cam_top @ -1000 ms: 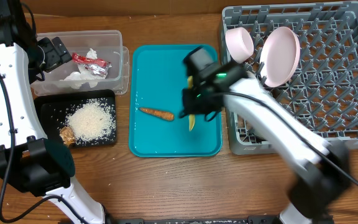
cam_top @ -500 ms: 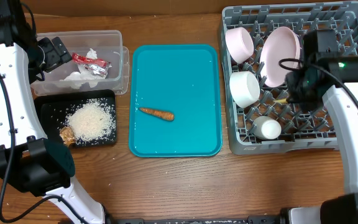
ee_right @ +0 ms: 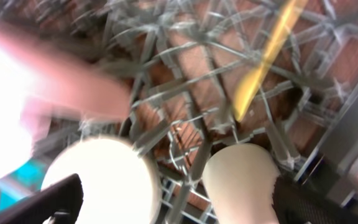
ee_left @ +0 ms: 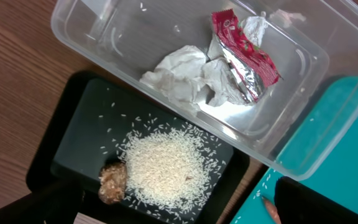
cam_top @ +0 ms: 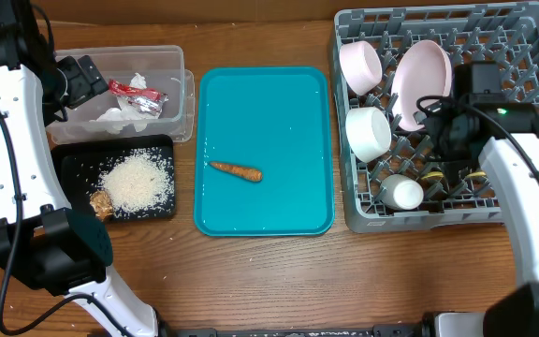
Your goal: Sort waste into correct bins and load items into the dishwasher
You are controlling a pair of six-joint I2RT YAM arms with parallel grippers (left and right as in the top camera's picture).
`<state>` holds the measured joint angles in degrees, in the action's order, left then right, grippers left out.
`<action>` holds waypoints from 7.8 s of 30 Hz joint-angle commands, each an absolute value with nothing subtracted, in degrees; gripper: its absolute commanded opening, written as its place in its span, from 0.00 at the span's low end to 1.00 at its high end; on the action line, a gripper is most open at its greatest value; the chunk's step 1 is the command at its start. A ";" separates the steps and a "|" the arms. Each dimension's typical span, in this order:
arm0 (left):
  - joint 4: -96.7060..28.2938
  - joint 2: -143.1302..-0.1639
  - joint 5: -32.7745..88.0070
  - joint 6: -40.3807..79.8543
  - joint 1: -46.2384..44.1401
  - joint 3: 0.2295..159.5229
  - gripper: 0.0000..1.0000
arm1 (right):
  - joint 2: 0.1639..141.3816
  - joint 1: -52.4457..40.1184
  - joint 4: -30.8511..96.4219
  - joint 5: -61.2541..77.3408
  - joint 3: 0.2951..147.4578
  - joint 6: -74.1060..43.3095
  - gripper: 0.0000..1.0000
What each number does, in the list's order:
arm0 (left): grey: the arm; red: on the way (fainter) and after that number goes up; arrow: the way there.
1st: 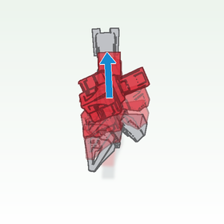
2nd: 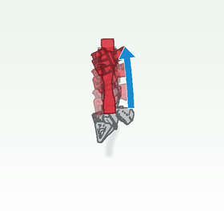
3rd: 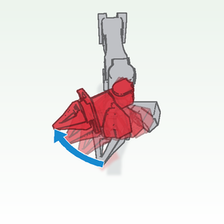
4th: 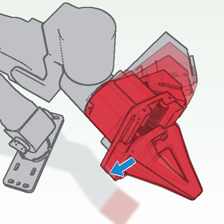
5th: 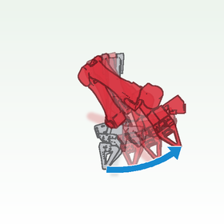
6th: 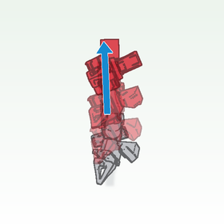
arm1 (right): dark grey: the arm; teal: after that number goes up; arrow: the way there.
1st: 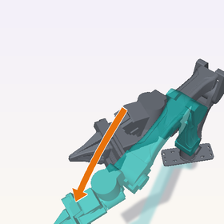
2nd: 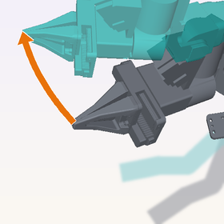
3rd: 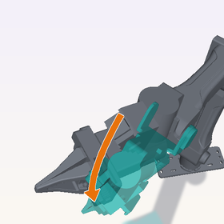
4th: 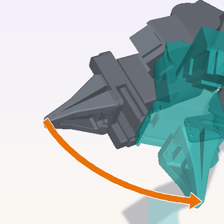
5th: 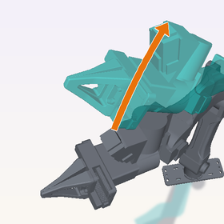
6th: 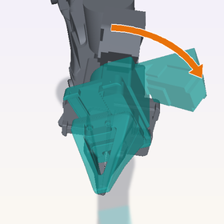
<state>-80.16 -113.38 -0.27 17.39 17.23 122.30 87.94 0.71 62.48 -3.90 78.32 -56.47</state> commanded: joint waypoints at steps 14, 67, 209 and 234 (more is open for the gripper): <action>-83.35 -112.49 17.85 5.30 7.14 123.33 0.78 | 70.24 0.60 77.10 -2.94 83.11 -24.62 1.00; -90.72 -114.93 0.64 34.72 4.27 127.61 0.04 | 70.26 0.60 80.29 -2.94 82.83 -24.62 1.00; -30.04 -59.90 18.48 -0.82 -2.46 62.02 1.00 | 0.16 1.37 3.53 12.53 0.45 -15.40 1.00; -4.40 -0.14 1.54 1.43 5.34 0.27 1.00 | 0.16 1.37 3.53 12.53 0.45 -15.40 1.00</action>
<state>-4.60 -1.23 3.20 0.47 4.97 0.73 0.62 1.10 3.90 13.08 1.06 -15.03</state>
